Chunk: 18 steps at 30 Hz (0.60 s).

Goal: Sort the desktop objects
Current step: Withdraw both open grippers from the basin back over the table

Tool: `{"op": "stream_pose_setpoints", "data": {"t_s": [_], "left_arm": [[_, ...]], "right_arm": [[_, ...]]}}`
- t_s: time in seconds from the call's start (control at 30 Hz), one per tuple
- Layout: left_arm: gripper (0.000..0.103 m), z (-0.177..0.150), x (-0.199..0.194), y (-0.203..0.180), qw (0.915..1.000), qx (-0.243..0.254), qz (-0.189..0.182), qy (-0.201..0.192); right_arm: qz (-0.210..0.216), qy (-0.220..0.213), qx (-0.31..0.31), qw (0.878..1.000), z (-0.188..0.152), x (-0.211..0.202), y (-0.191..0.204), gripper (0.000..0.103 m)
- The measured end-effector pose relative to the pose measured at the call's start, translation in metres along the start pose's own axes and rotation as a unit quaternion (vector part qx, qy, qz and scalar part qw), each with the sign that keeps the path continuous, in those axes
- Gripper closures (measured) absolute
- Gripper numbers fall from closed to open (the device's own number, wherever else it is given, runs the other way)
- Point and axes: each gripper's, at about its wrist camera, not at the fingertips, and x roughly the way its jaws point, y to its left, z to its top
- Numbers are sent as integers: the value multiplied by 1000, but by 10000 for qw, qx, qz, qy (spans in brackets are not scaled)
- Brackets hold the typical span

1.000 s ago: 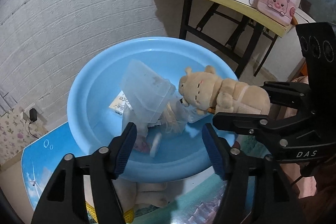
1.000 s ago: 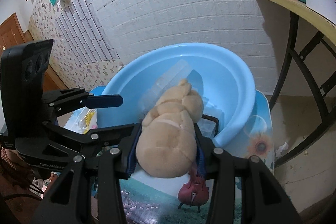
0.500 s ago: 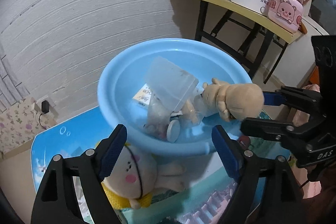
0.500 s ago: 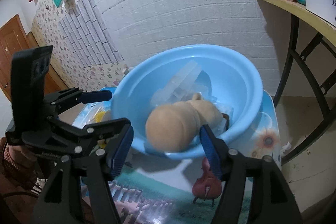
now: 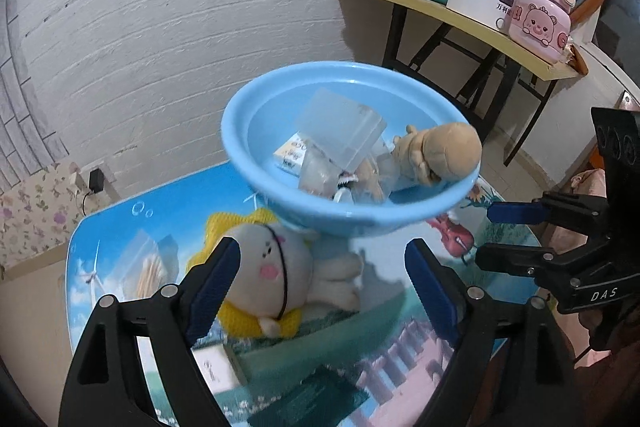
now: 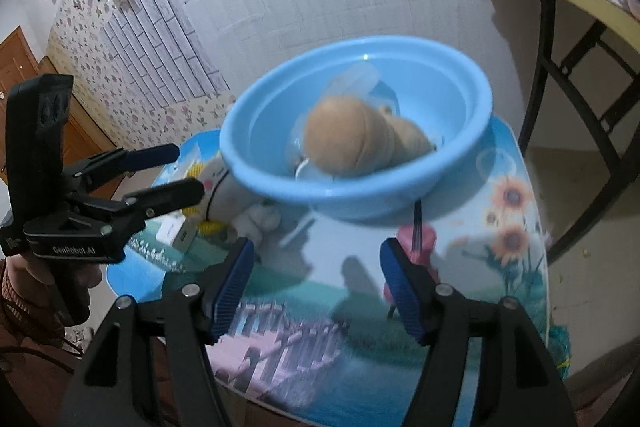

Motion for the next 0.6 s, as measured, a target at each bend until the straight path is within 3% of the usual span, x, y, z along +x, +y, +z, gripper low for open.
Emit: {"op": "stream_pose_setpoints", "data": {"t_s": [0.6], "left_arm": [[11,-54,-15,32,9974,-557,321,330]], "right_arm": [[-110,474,-163,9987,-27,18,29,38]]}}
